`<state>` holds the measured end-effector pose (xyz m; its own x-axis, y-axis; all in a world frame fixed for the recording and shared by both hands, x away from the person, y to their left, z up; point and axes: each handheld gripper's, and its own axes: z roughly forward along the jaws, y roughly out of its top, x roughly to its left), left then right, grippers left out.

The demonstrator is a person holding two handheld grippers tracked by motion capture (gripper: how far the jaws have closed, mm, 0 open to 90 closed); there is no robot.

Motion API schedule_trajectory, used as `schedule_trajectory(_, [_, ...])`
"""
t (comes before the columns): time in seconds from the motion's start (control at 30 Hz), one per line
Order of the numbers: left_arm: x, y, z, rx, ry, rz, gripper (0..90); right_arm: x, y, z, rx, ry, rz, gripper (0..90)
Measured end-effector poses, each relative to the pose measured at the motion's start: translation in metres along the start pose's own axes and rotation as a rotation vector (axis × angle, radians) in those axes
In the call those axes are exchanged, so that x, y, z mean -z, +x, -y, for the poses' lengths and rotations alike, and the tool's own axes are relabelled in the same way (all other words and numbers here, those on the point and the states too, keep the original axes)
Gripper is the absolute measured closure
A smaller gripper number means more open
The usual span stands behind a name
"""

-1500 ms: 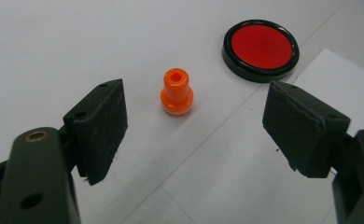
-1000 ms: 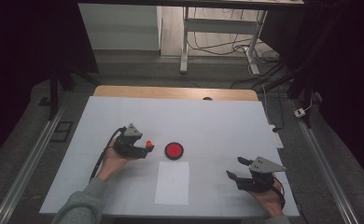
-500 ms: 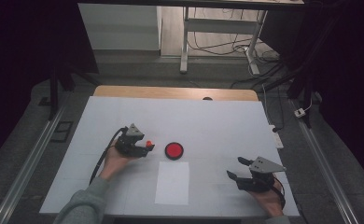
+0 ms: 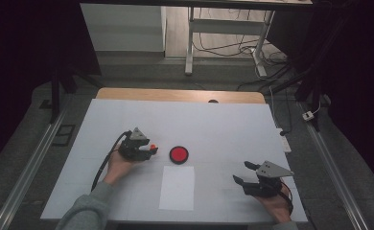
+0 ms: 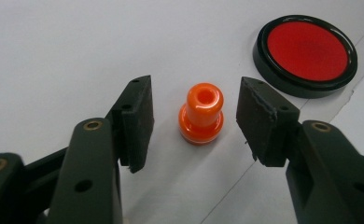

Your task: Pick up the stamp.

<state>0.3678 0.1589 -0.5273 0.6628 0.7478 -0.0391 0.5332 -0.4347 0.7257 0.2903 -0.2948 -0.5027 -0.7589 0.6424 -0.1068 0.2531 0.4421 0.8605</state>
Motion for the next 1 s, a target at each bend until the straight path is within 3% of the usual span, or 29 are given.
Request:
schedule_trajectory(0.27, [-0.0071, -0.0002, 0.0006, -0.004, 0.004, 0.013, 54.1, 0.0000, -0.0003, 0.0008, 0.001, 0.005, 0.006, 30.6])
schedule_trajectory(0.53, [-0.0058, -0.0002, 0.0006, -0.021, -0.006, 0.017, 70.9, 0.0008, -0.0005, 0.0014, -0.002, 0.006, 0.006, 30.7])
schedule_trajectory(1.0, [-0.0010, -0.0013, -0.0001, -0.038, -0.023, 0.021, 72.4, 0.0013, -0.0002, 0.0012, 0.003, 0.009, 0.014, 30.8])
